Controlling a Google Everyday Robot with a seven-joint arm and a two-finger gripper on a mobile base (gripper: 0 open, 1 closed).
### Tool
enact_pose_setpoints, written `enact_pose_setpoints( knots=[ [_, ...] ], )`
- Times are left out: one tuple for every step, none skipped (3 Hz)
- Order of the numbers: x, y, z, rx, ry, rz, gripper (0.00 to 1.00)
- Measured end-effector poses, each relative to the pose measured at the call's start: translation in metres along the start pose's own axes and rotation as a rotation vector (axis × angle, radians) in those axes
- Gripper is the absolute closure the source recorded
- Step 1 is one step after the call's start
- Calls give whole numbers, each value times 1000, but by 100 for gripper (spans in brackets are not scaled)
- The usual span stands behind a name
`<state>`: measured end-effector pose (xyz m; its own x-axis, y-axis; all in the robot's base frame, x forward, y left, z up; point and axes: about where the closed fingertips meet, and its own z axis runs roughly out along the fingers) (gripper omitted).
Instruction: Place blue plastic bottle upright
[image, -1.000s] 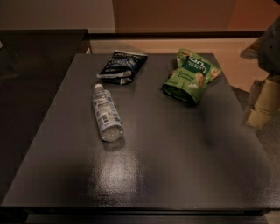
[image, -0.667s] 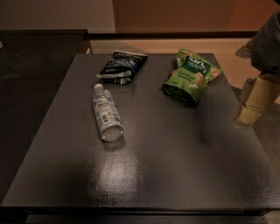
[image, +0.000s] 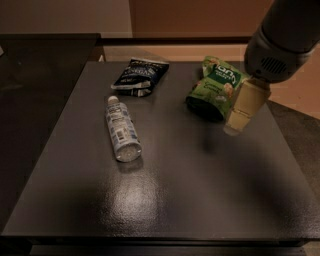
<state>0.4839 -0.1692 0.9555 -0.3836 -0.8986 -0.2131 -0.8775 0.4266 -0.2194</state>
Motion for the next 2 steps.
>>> enact_pose_setpoints(
  knots=[
    [-24, -5, 23, -28, 43, 114, 0],
    [-56, -7, 46, -52, 66, 238, 0]
  ],
)
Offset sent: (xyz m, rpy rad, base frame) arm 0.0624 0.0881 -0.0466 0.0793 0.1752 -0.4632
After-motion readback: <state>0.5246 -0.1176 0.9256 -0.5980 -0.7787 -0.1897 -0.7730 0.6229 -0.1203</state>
